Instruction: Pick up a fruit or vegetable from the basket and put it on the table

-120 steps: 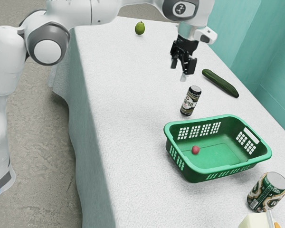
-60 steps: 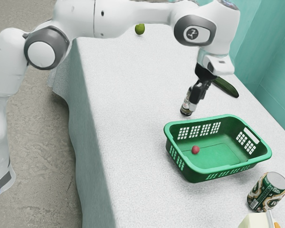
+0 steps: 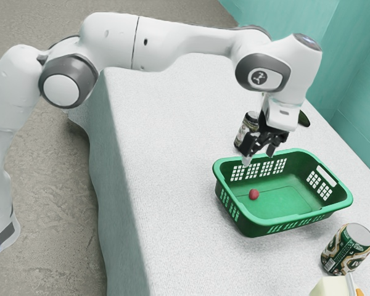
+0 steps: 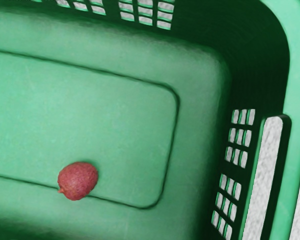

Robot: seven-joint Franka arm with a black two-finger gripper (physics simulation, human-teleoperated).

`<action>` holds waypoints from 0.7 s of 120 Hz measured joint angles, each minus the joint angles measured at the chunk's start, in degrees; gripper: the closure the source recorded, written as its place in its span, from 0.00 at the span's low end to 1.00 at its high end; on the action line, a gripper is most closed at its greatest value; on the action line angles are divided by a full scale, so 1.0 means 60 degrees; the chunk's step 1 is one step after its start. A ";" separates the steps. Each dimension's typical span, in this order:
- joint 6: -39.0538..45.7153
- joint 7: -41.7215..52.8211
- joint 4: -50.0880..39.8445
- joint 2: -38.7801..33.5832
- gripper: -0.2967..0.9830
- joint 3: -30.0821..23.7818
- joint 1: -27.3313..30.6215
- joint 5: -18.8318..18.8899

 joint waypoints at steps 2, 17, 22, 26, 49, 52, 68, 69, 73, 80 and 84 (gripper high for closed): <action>0.0022 0.0091 0.0009 0.0081 0.23 -0.0008 -0.0013 -0.0016; 0.0174 0.0698 0.0093 0.0609 0.23 -0.0073 -0.0057 -0.0069; 0.0211 0.0874 0.0100 0.0700 0.23 -0.0081 -0.0059 -0.0066; 0.0240 0.1007 0.0099 0.0753 0.23 -0.0080 -0.0060 -0.0061; 0.0328 0.1645 -0.0075 0.0931 0.23 -0.0059 -0.0049 0.0018; 0.0336 0.1713 -0.0109 0.0938 0.23 -0.0051 -0.0040 0.0023; 0.0407 0.2008 -0.0313 0.0921 0.23 -0.0029 0.0176 0.0022; 0.0415 0.2023 -0.0322 0.0921 0.23 -0.0029 0.0192 0.0021; 0.0452 0.2079 -0.0353 0.0929 0.23 -0.0028 0.0233 0.0016; 0.0557 0.2169 -0.0395 0.0959 0.23 -0.0032 0.0262 -0.0007; 0.0630 0.2217 -0.0362 0.1022 0.23 -0.0052 0.0263 -0.0022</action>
